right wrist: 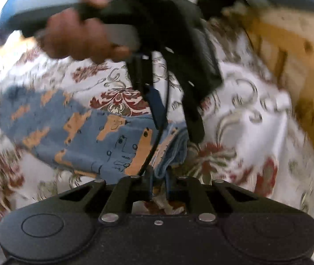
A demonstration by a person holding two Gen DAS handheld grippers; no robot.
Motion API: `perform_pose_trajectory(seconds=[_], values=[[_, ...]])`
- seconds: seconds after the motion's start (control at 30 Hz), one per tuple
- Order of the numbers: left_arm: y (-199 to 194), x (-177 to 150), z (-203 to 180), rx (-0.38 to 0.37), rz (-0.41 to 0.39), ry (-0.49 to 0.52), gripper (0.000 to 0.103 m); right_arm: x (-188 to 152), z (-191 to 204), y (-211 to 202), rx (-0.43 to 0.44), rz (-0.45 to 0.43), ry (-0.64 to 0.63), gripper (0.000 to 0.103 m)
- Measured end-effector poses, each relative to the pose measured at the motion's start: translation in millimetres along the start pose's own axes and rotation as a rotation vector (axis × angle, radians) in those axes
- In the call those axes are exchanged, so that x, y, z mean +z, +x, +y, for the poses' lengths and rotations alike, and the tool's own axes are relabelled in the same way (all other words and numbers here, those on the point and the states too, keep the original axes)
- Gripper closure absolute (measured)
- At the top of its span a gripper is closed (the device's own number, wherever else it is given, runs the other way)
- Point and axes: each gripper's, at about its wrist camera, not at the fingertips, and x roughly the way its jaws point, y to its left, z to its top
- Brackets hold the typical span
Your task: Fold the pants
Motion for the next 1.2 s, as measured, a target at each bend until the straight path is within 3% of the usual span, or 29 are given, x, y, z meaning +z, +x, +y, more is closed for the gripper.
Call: perform_pose_trajectory(seconds=[0.1,0.23,0.47,0.6,0.7,0.83,1.07,1.2], values=[[4,-2,-3,0.052,-0.006,-0.01,0.042,1,7,2,-0.018,-0.002,-0.058,0.092],[13,-1,-6,0.025,0.032,-0.031,0.04,2,11,1,-0.027,-0.009,-0.084,0.093],[24,3,-22,0.125,0.068,-0.016,0.04,-1,42,-6,-0.074,-0.07,-0.345,0.094],[26,9,-27,0.166,0.066,-0.028,0.048,0,41,-6,-0.061,-0.076,-0.353,0.094],[29,14,-25,0.179,0.064,-0.051,0.066,-1,43,-6,-0.061,-0.08,-0.366,0.094],[21,15,-22,0.173,0.048,-0.052,0.083,-2,46,-5,-0.067,-0.078,-0.395,0.094],[-18,-7,-10,0.067,-0.042,-0.051,0.086,13,63,-15,-0.098,-0.072,-0.413,0.095],[-52,-25,9,-0.03,-0.093,-0.084,0.086,31,80,-29,-0.115,-0.096,-0.397,0.095]])
